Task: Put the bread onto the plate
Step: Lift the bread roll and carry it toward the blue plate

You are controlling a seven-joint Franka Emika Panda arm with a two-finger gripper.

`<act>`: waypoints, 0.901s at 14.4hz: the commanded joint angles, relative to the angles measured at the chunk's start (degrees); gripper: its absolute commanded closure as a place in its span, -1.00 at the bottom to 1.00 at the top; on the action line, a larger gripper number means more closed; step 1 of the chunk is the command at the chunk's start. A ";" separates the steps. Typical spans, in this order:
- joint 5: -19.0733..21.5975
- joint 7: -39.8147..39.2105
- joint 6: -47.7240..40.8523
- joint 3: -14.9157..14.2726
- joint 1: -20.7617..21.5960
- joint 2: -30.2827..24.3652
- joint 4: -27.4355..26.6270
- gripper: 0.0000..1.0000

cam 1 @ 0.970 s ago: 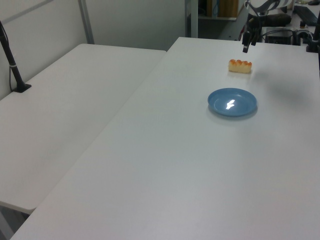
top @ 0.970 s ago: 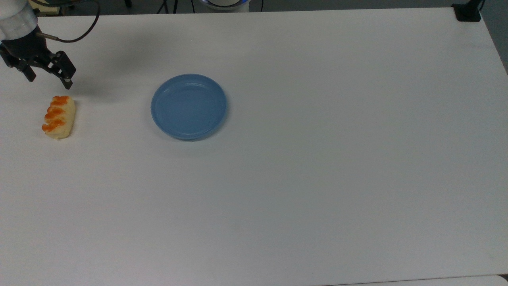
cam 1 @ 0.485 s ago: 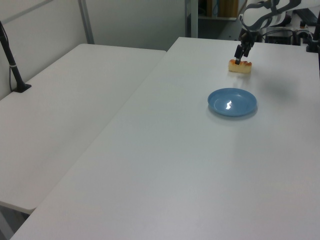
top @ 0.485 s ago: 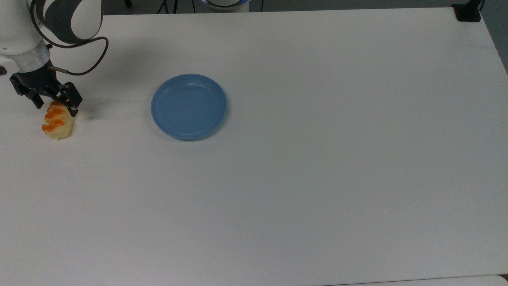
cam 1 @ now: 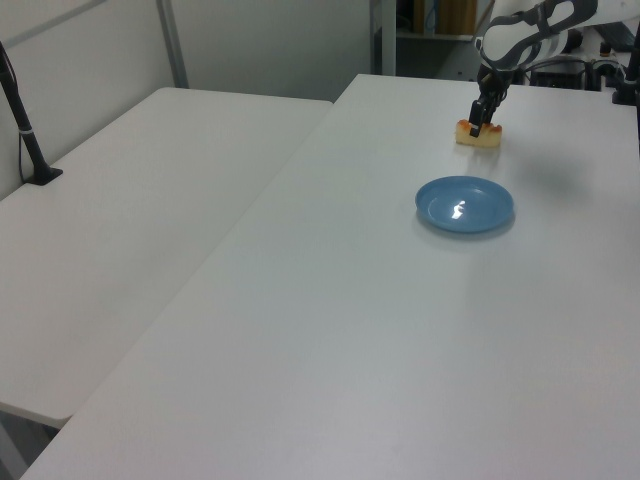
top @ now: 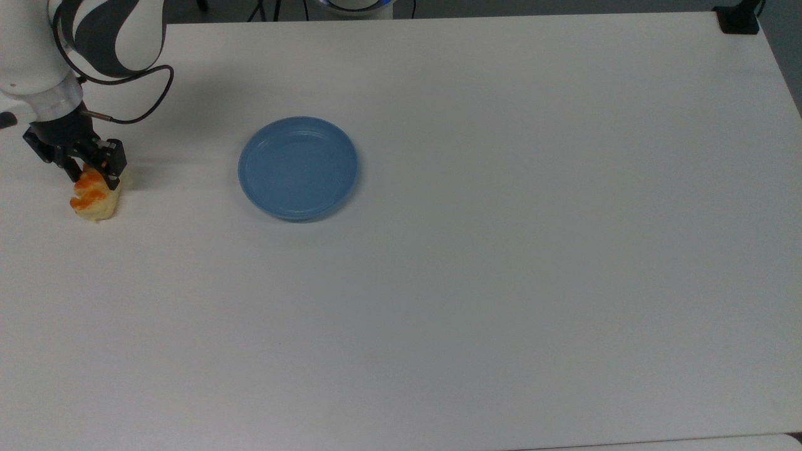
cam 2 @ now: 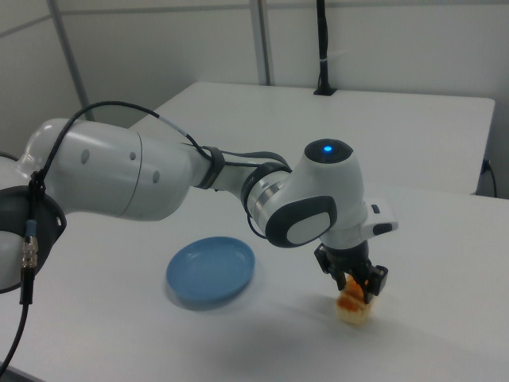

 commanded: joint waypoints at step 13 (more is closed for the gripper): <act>0.74 3.71 -25.03 2.35 7.21 -20.06 -2.91 0.51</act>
